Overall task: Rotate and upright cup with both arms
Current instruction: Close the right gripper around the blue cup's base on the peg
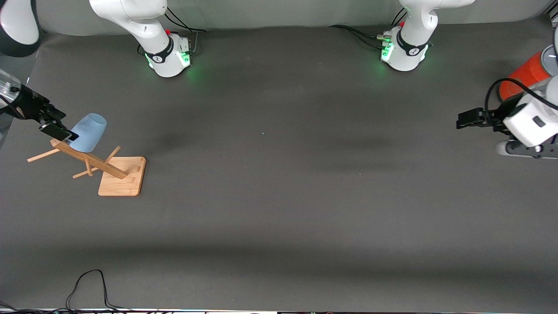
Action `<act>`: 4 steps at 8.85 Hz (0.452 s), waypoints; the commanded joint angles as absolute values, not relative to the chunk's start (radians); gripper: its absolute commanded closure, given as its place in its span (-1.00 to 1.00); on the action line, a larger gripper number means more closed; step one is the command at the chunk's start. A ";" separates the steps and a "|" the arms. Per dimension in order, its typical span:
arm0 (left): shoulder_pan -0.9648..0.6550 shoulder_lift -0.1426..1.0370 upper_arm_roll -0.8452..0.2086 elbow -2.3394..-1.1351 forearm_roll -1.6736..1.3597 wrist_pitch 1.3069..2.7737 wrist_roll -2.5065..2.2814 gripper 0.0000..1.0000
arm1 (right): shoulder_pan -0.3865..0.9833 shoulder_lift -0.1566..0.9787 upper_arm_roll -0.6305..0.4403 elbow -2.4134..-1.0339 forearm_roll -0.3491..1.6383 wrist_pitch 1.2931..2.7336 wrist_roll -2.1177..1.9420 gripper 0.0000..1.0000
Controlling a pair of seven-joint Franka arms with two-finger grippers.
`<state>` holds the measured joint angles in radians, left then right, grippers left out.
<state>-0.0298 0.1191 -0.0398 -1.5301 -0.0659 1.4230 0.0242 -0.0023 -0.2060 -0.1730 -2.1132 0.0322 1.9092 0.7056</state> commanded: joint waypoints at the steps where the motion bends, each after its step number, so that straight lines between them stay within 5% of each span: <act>1: -0.086 0.107 -0.029 -1.543 -0.052 1.423 -0.033 -1.00 | 0.009 -0.244 -0.179 -2.225 0.043 2.017 0.730 -1.00; 4: -0.097 0.091 -0.031 -1.560 -0.052 1.391 -0.090 -1.00 | 0.009 -0.226 -0.179 -2.250 0.043 2.059 0.730 -1.00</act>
